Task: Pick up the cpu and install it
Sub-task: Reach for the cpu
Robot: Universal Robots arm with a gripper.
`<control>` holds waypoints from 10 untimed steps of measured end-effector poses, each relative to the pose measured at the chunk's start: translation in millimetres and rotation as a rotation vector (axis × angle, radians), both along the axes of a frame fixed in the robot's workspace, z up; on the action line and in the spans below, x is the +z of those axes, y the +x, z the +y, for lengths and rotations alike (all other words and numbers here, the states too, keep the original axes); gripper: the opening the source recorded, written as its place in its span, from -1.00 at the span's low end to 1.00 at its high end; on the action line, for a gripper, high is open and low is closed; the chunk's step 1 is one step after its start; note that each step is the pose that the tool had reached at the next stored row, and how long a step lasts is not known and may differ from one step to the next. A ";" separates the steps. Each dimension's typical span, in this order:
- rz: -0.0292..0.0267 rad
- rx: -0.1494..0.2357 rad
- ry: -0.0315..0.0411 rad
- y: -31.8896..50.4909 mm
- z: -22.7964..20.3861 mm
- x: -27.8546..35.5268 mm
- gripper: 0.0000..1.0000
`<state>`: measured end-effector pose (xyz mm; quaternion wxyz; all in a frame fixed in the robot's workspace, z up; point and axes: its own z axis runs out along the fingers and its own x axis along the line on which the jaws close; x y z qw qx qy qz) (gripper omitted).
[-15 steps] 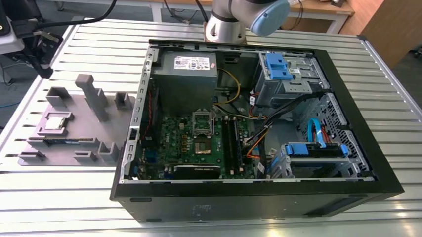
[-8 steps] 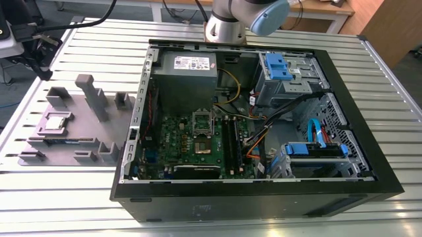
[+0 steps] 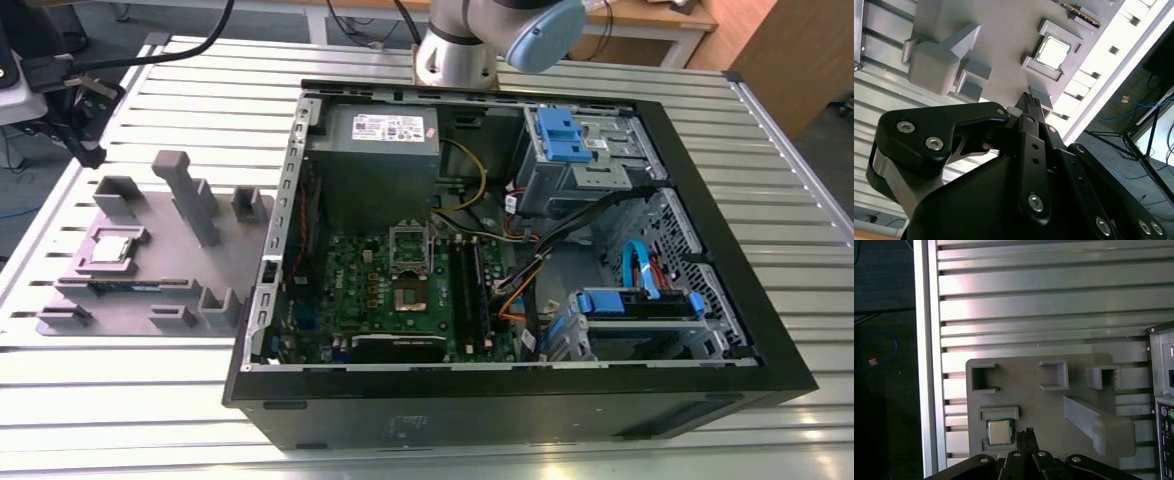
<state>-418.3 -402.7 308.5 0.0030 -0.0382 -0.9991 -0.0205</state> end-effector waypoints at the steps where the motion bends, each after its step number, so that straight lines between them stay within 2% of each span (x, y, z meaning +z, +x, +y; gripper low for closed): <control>1: 0.0000 0.000 0.0000 0.0 0.0 0.0 -0.79; 10: -0.0007 0.000 0.0001 -1.2 0.0 -0.8 -0.79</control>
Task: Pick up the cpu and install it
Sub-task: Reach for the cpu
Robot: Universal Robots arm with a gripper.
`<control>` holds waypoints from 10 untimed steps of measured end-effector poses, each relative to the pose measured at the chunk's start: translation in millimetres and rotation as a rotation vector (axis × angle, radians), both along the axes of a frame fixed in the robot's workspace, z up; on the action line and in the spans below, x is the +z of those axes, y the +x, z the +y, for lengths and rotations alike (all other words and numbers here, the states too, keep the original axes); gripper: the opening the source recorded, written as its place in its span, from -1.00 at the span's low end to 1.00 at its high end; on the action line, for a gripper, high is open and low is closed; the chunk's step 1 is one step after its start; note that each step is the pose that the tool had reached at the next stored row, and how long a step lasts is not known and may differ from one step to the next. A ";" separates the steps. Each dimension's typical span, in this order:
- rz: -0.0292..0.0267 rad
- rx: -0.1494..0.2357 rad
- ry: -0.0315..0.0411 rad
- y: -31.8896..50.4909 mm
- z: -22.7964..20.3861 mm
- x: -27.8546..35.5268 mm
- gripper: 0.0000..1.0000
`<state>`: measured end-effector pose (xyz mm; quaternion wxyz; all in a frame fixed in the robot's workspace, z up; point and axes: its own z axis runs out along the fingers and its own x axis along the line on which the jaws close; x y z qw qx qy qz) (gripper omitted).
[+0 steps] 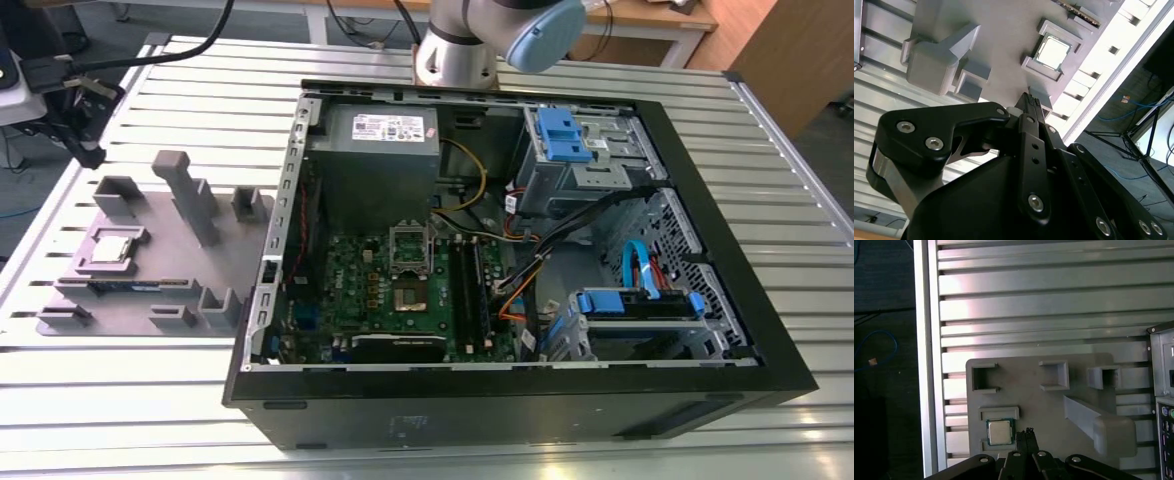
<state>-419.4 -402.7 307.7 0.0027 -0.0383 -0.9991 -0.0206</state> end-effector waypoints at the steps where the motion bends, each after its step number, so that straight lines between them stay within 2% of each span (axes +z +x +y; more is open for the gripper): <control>1: -0.0001 0.000 -0.0001 -0.7 -0.1 -0.4 -0.79; 10: -0.0003 0.000 -0.0002 -5.4 -0.7 -7.3 -0.79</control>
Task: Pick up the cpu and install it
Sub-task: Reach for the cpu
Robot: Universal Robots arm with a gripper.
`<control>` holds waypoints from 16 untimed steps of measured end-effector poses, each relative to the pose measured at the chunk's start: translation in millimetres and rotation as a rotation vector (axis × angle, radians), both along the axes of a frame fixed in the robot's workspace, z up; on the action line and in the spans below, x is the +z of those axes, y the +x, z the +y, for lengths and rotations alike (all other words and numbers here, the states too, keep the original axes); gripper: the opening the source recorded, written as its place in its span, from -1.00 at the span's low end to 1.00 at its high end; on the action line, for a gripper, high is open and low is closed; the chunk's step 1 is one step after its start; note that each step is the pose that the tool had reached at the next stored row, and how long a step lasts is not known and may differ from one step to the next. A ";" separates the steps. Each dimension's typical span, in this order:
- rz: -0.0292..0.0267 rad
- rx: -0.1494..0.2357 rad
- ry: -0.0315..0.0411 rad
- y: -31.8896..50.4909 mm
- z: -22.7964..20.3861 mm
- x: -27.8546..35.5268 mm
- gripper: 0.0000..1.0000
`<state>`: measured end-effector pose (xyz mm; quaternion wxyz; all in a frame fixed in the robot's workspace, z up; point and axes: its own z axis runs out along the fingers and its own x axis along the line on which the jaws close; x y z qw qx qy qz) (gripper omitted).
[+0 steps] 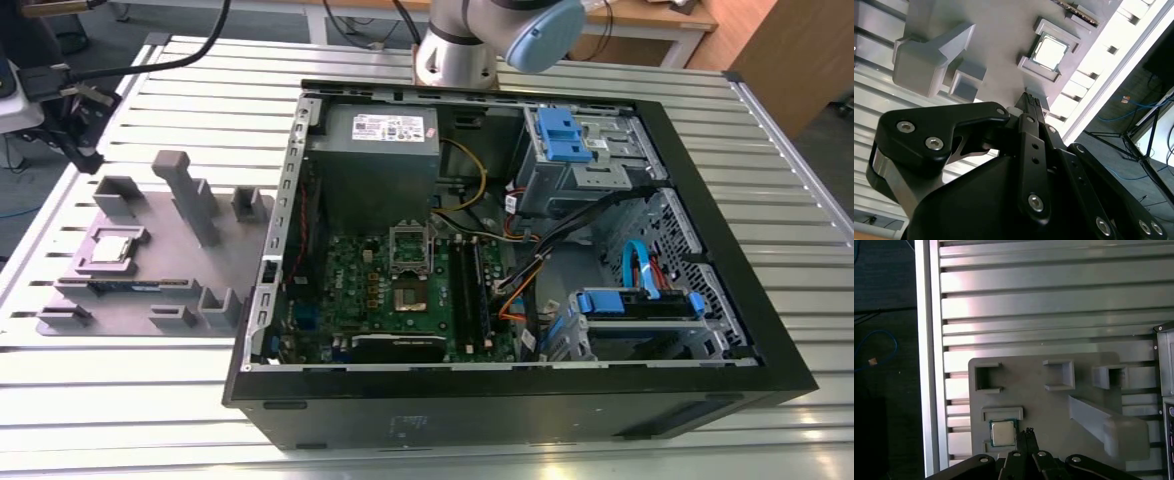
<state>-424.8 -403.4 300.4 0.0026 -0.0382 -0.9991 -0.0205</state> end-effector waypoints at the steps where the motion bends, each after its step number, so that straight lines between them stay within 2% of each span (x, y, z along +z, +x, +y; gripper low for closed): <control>1: -0.0001 0.000 0.0000 -0.4 0.0 -0.8 -0.79; 8: -0.0001 0.000 0.0001 -3.2 -1.1 -6.7 -0.79; 16: -0.0001 0.000 0.0001 -5.0 -8.5 -13.9 -0.79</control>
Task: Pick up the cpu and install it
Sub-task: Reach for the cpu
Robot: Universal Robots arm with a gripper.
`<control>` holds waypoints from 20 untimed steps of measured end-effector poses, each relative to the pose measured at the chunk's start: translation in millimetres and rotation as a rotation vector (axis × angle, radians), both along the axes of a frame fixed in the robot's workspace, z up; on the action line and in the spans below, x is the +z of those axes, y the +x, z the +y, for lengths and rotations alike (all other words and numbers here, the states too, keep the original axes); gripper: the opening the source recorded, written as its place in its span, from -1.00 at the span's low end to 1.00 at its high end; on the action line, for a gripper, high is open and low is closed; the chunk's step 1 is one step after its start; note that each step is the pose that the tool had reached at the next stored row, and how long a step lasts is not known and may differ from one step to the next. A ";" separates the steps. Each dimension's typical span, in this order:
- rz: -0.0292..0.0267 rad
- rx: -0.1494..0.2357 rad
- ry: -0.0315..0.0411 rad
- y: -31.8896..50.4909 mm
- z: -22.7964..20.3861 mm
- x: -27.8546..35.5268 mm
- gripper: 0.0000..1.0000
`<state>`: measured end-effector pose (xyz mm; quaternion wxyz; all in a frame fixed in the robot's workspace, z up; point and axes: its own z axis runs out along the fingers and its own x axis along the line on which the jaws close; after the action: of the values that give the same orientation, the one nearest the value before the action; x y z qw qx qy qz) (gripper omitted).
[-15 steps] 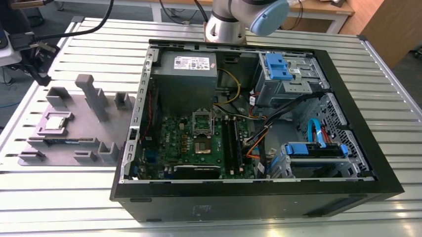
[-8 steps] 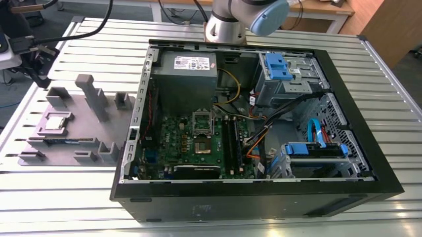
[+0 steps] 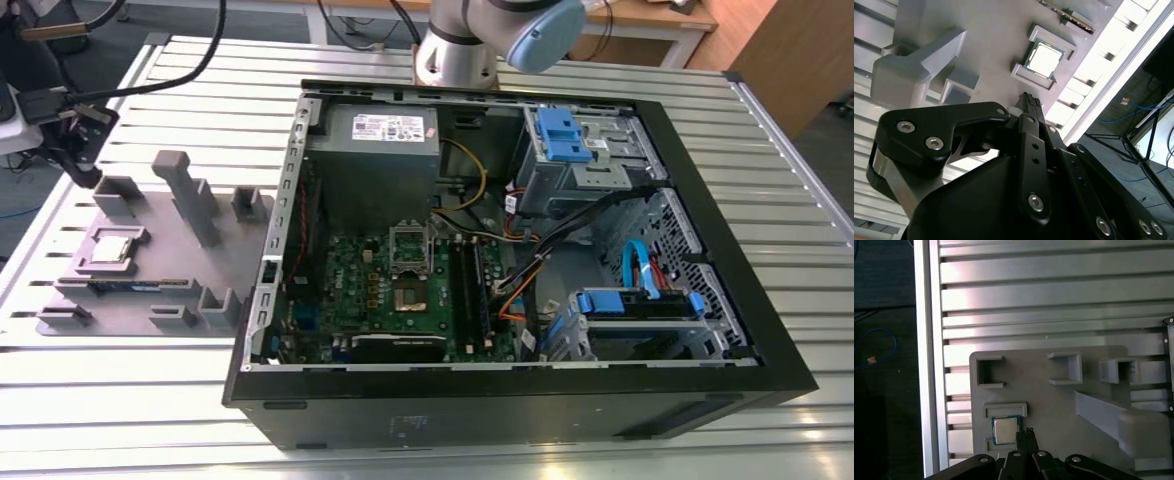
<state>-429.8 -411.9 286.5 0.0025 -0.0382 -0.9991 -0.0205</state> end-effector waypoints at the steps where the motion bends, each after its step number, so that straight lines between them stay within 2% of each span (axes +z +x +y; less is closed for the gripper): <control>1: -0.0001 0.000 0.0000 -0.1 -0.9 -1.0 -0.79; 7: 0.0000 0.000 -0.0001 -1.1 -4.7 -5.9 -0.79; 14: 0.0000 0.000 0.0000 -1.3 -5.0 -6.6 -0.79; 20: -0.0002 0.000 0.0001 -1.3 -5.4 -10.2 -0.79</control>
<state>-431.1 -417.3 276.2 0.0024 -0.0382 -0.9991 -0.0206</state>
